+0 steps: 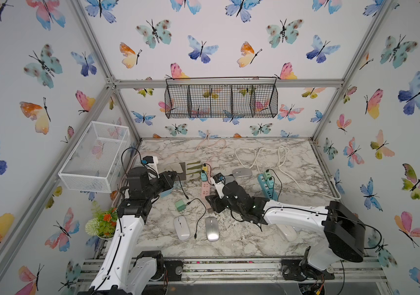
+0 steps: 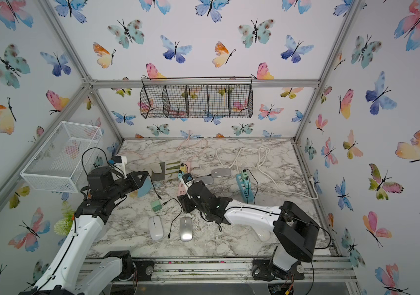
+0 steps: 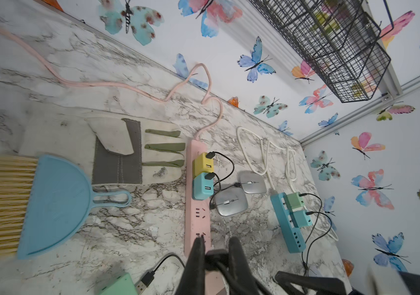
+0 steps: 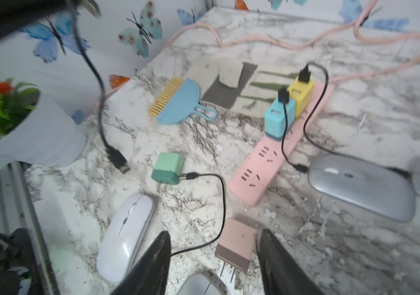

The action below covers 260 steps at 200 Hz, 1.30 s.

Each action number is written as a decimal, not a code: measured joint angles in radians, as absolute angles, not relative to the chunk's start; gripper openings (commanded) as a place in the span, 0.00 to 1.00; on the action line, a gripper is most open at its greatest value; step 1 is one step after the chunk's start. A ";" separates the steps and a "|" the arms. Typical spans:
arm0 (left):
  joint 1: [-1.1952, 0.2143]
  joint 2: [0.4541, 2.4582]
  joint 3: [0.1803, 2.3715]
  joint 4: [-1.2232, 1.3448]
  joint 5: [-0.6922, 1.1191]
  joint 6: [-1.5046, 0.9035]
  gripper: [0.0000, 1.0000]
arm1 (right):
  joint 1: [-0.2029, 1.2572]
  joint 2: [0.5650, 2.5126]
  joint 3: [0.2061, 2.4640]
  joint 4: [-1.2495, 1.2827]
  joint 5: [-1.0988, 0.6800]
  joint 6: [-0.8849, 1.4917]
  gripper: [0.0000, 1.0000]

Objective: Unplug the wireless mouse
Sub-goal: Place the plug at the center of the board, then place the power cord at the center of the board.

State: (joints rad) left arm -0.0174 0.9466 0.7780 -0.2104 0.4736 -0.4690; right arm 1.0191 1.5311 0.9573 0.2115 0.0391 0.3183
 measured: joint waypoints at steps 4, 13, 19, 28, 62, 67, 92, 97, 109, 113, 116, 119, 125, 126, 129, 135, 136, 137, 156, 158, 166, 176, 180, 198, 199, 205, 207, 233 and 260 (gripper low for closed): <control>-0.025 0.954 0.784 -0.207 0.479 -0.465 0.00 | 0.998 1.514 0.949 0.226 0.009 0.308 0.60; -0.051 0.967 0.795 -0.203 0.485 -0.456 0.00 | 0.957 1.480 0.929 0.260 -0.059 0.279 0.60; -0.081 0.975 0.804 -0.199 0.488 -0.451 0.00 | 0.927 1.458 0.912 0.285 -0.102 0.267 0.60; -0.128 0.984 0.815 -0.190 0.492 -0.446 0.00 | 0.888 1.431 0.886 0.321 -0.166 0.256 0.60; -0.320 1.025 0.853 -0.134 0.490 -0.427 0.00 | 0.805 1.380 0.830 0.408 -0.380 0.234 0.61; -0.347 1.032 0.858 -0.126 0.486 -0.426 0.00 | 0.802 1.375 0.826 0.415 -0.403 0.229 0.61; -0.437 1.059 0.873 -0.088 0.466 -0.414 0.00 | 0.800 1.353 0.812 0.450 -0.501 0.210 0.61; -0.448 1.063 0.876 -0.081 0.464 -0.411 0.00 | 0.800 1.352 0.810 0.456 -0.514 0.208 0.61; -0.470 1.070 0.880 -0.064 0.464 -0.408 0.00 | 0.800 1.351 0.808 0.467 -0.541 0.203 0.61; -0.476 1.073 0.883 -0.060 0.464 -0.406 0.00 | 0.800 1.352 0.807 0.469 -0.548 0.201 0.61; -0.480 1.075 0.885 -0.057 0.464 -0.405 0.00 | 0.800 1.352 0.806 0.472 -0.551 0.200 0.61; -0.483 1.077 0.887 -0.054 0.464 -0.404 0.00 | 0.800 1.352 0.805 0.473 -0.556 0.200 0.61; -0.488 1.080 0.890 -0.048 0.464 -0.402 0.00 | 0.800 1.353 0.804 0.480 -0.561 0.200 0.60; -0.490 1.081 0.891 -0.046 0.465 -0.401 0.00 | 0.800 1.354 0.804 0.480 -0.561 0.200 0.60; -0.492 1.082 0.892 -0.044 0.465 -0.400 0.00 | 0.800 1.355 0.803 0.485 -0.563 0.200 0.59; -0.498 1.084 0.896 -0.040 0.465 -0.396 0.00 | 0.800 1.358 0.803 0.491 -0.566 0.200 0.57; -0.499 1.085 0.897 -0.039 0.465 -0.396 0.00 | 0.800 1.358 0.803 0.493 -0.566 0.201 0.57; -0.499 1.085 0.897 -0.039 0.465 -0.396 0.00 | 0.800 1.359 0.803 0.495 -0.567 0.201 0.57; -0.512 1.090 0.905 -0.029 0.465 -0.386 0.00 | 0.800 1.374 0.803 0.523 -0.574 0.205 0.52; -0.513 1.090 0.905 -0.028 0.465 -0.385 0.00 | 0.800 1.375 0.803 0.526 -0.575 0.207 0.52; -0.516 1.089 0.905 -0.025 0.465 -0.384 0.00 | 0.800 1.382 0.803 0.534 -0.576 0.208 0.51; -0.519 1.089 0.905 -0.022 0.465 -0.382 0.00 | 0.800 1.389 0.803 0.541 -0.575 0.209 0.49; -0.520 1.089 0.905 -0.022 0.466 -0.381 0.00 | 0.800 1.391 0.803 0.543 -0.575 0.212 0.49; -0.523 1.089 0.905 -0.021 0.465 -0.381 0.00 | 0.800 1.399 0.803 0.552 -0.574 0.215 0.46; -0.524 1.089 0.905 -0.021 0.465 -0.381 0.00 | 0.800 1.399 0.803 0.553 -0.574 0.216 0.46; -0.524 1.089 0.905 -0.020 0.465 -0.381 0.00 | 0.800 1.400 0.803 0.555 -0.572 0.216 0.45; -0.524 1.089 0.905 -0.020 0.465 -0.381 0.00 | 0.800 1.400 0.803 0.556 -0.572 0.218 0.44; -0.525 1.089 0.905 -0.019 0.465 -0.377 0.00 | 0.800 1.400 0.804 0.573 -0.566 0.225 0.39; -0.526 1.089 0.905 -0.019 0.465 -0.376 0.00 | 0.800 1.400 0.804 0.593 -0.557 0.237 0.34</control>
State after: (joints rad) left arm -0.5259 1.0893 0.9054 -0.0193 0.4652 -0.3756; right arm 0.8001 1.4002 0.8036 0.5934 -0.5571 0.2371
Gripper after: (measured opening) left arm 0.133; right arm 0.354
